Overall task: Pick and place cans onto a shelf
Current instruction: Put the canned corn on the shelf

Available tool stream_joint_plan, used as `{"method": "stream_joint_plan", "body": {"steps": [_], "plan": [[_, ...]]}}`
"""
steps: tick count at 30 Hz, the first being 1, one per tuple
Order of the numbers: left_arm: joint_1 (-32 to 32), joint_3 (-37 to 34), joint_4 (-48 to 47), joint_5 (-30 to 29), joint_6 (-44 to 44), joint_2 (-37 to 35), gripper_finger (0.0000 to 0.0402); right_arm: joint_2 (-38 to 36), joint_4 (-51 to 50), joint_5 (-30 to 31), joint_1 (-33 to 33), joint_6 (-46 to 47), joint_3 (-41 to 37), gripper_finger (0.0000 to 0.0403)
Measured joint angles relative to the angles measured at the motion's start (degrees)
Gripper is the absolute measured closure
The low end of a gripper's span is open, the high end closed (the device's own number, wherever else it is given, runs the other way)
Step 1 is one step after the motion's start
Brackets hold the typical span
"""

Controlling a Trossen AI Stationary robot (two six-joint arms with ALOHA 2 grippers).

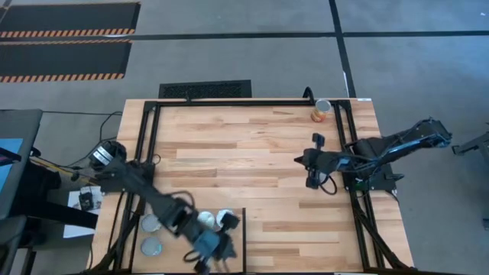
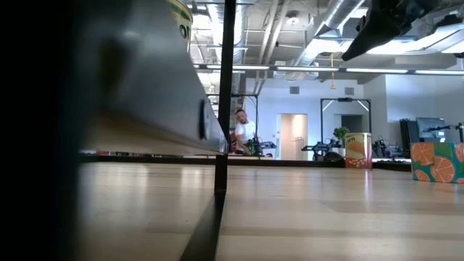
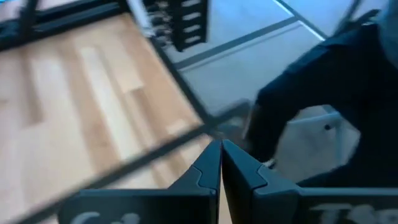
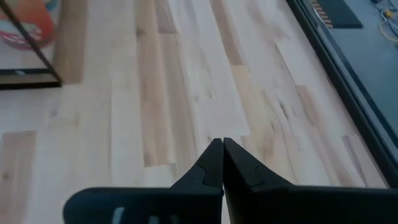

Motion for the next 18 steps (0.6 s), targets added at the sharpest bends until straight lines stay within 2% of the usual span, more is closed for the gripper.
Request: {"method": "stream_joint_plan", "body": {"steps": [10, 18], "plan": [[12.6, 0.0, 1.0, 1.0, 8.0, 0.0, 0.0401, 0.0, -3.1, -0.1, -9.2, -1.1, 0.0, 0.0368], [18.5, 0.0, 1.3, -0.8, 10.7, 0.0, 0.0401, 0.0, -3.5, -0.2, -16.2, -2.3, 0.0, 0.0342]]}}
